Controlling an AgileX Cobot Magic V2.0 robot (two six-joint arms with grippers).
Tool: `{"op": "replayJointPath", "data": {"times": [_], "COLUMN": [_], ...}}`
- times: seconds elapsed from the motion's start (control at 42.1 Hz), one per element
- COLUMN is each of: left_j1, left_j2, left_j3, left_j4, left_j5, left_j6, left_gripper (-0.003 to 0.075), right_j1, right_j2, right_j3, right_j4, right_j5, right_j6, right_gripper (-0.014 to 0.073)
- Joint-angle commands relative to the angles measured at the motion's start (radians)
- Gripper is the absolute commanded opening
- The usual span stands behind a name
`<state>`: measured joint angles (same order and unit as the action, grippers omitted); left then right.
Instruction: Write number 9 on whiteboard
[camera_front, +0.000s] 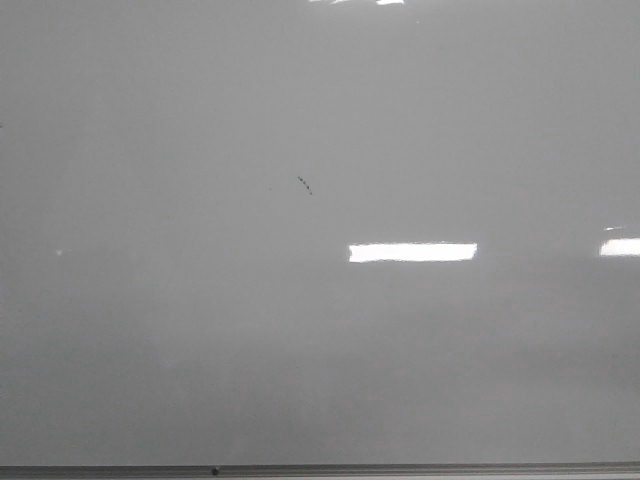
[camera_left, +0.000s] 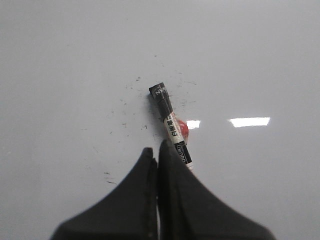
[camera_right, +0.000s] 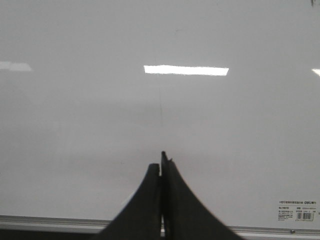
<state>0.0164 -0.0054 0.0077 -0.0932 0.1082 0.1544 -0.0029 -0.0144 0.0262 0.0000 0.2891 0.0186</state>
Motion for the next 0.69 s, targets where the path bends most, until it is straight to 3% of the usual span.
{"op": "replayJointPath", "data": {"times": [0.0, 0.261, 0.665], "left_j1": [-0.001, -0.001, -0.001], "left_j2": [-0.018, -0.018, -0.018], "left_j3": [0.0, 0.0, 0.0], "left_j4": [0.0, 0.0, 0.0], "left_j5": [-0.088, -0.089, -0.129], "left_j6": [-0.011, -0.011, -0.011], "left_gripper": [-0.0019, -0.0019, -0.0019], "right_j1": [0.002, 0.002, 0.002], "right_j2": [-0.014, -0.014, -0.014], "right_j3": [-0.002, -0.002, -0.003], "right_j4": [-0.008, -0.008, -0.008], "right_j5": [-0.071, -0.083, -0.216], "right_j6": [-0.004, -0.004, -0.004], "right_gripper": [-0.0068, -0.0068, -0.0068]}}
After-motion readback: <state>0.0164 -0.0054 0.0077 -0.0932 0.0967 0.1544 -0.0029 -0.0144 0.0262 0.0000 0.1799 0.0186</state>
